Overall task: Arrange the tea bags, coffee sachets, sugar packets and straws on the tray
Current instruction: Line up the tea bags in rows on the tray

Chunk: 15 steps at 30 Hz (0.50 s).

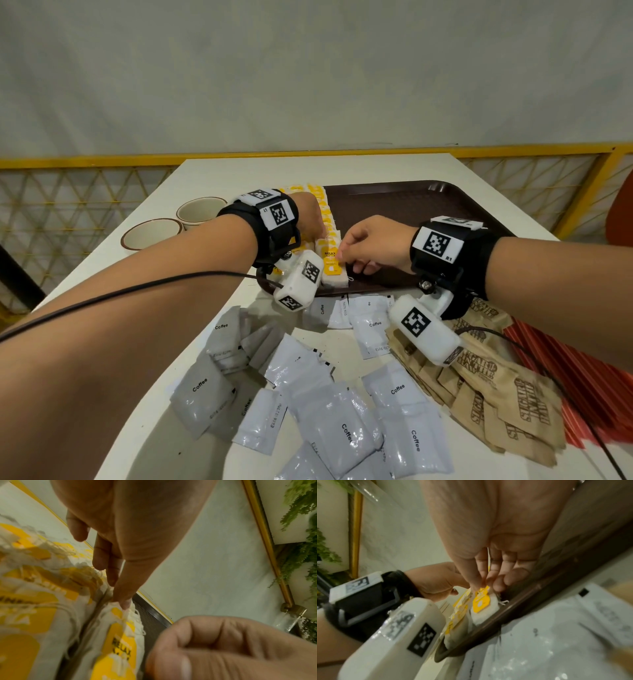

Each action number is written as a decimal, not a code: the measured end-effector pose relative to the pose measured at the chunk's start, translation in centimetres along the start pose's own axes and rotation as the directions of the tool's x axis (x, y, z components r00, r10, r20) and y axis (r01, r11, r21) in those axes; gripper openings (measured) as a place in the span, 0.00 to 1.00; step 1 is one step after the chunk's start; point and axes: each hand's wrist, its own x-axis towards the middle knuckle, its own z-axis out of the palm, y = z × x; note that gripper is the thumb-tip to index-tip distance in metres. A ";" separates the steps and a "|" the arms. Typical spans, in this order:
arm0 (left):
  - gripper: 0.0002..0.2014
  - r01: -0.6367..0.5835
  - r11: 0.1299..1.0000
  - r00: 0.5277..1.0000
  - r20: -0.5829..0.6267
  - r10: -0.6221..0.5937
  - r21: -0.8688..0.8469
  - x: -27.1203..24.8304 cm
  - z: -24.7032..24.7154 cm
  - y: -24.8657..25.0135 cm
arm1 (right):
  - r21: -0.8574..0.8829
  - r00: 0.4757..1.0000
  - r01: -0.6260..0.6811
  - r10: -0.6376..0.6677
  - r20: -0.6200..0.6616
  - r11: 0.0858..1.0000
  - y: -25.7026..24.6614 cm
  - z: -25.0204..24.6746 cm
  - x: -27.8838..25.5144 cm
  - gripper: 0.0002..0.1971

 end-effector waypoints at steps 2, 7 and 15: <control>0.15 0.008 1.000 1.000 -0.013 -0.009 -0.021 0.0 0.0 -0.1 | 0.125 0.989 0.009 0.010 -0.146 0.992 0.1 -0.1 0.3 0.02; 0.14 0.011 1.000 1.000 -0.013 -0.011 -0.013 -0.4 0.0 -0.2 | 0.207 0.985 -0.023 0.058 -0.165 0.978 0.4 0.8 1.6 0.11; 0.16 0.011 0.998 1.000 -0.003 -0.011 -0.068 -0.8 -0.1 0.1 | 0.080 0.972 0.016 0.003 -0.236 0.997 0.8 1.4 1.8 0.20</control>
